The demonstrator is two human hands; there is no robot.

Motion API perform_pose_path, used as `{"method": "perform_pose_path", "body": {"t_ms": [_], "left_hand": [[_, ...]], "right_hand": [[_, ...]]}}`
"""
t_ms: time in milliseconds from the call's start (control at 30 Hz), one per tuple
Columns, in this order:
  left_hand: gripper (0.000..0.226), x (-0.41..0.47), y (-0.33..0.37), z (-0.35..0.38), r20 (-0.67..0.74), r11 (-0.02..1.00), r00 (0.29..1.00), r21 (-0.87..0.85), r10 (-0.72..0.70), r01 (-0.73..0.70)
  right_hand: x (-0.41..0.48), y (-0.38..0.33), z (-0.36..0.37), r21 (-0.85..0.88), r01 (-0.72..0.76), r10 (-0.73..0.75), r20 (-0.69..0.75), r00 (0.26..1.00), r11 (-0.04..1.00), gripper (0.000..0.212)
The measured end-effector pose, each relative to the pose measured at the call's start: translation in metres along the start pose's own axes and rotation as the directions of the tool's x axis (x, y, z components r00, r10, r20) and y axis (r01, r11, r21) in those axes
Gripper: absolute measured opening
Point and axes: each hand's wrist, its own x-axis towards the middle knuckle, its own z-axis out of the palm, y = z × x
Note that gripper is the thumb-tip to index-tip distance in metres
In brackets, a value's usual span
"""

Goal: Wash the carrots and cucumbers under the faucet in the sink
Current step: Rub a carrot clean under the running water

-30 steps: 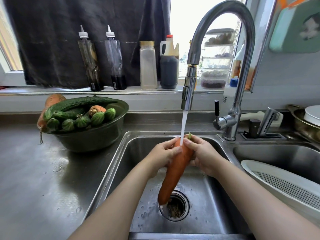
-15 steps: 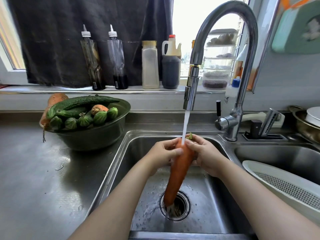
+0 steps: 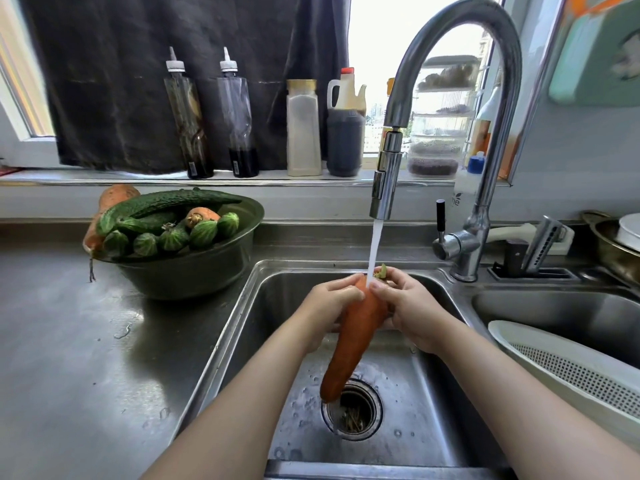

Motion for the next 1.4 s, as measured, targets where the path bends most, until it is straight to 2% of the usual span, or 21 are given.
{"method": "perform_pose_path", "body": {"t_ms": [100, 233, 400, 567, 633, 733, 833, 900, 967, 1067, 1133, 1200, 1400], "left_hand": [[0.036, 0.000, 0.000, 0.002, -0.015, 0.999, 1.000, -0.048, -0.014, 0.014], [0.046, -0.001, 0.002, 0.002, 0.012, 0.998, 1.000, -0.057, -0.025, 0.026], [0.043, -0.002, 0.004, 0.004, 0.001, 0.992, 1.000, -0.125, -0.018, 0.018], [0.065, -0.001, 0.002, -0.001, 0.085, 0.990, 0.996, -0.135, -0.023, 0.035], [0.065, 0.001, 0.001, -0.003, 0.107, 0.987, 0.994, -0.154, -0.022, 0.038], [0.058, 0.001, -0.001, -0.010, 0.116, 0.977, 0.988, -0.176, -0.100, 0.120], [0.057, -0.004, 0.001, -0.014, 0.265, 0.957, 0.933, -0.091, -0.242, 0.275], [0.052, -0.008, 0.005, -0.013, 0.328, 0.951, 0.905, -0.056, -0.271, 0.305], [0.050, -0.010, 0.007, -0.013, 0.323, 0.959, 0.909, -0.017, -0.263, 0.283], [0.041, -0.006, 0.004, -0.009, 0.202, 0.980, 0.960, 0.086, -0.196, 0.181], [0.029, -0.002, -0.002, -0.008, 0.142, 0.976, 0.986, 0.212, -0.083, 0.051], [0.026, 0.002, -0.007, -0.013, 0.148, 0.946, 0.989, 0.321, -0.001, -0.048], [0.031, 0.004, -0.008, -0.041, 0.183, 0.884, 0.982, 0.448, 0.053, -0.131]], "right_hand": [[0.000, -0.002, 0.001, 0.010, 0.016, -0.016, -0.004, 1.000, 1.000, 0.020], [0.000, -0.003, 0.000, 0.022, 0.016, -0.016, -0.013, 1.000, 1.000, 0.018], [0.000, -0.003, 0.002, 0.020, 0.022, -0.021, -0.020, 1.000, 1.000, 0.017], [0.000, -0.008, 0.000, 0.099, -0.001, 0.003, -0.022, 1.000, 0.995, 0.018], [0.001, -0.009, -0.002, 0.146, -0.004, 0.008, -0.024, 1.000, 0.989, 0.021], [0.002, -0.010, -0.003, 0.263, -0.004, 0.014, -0.037, 0.999, 0.965, 0.021], [0.002, -0.012, -0.005, 0.336, -0.005, 0.010, -0.015, 1.000, 0.942, 0.022], [0.003, -0.010, -0.007, 0.323, -0.020, 0.022, -0.003, 1.000, 0.946, 0.023], [0.004, -0.007, -0.007, 0.284, -0.039, 0.044, -0.010, 0.999, 0.958, 0.031], [0.005, -0.004, -0.006, 0.222, -0.064, 0.070, -0.020, 0.997, 0.973, 0.043], [0.004, -0.005, -0.004, 0.119, -0.100, 0.108, -0.061, 0.992, 0.988, 0.040], [0.003, -0.005, -0.005, 0.035, -0.121, 0.124, -0.094, 0.988, 0.992, 0.037], [-0.002, -0.007, -0.006, 0.109, -0.123, 0.125, -0.006, 0.992, 0.986, 0.023]]}}
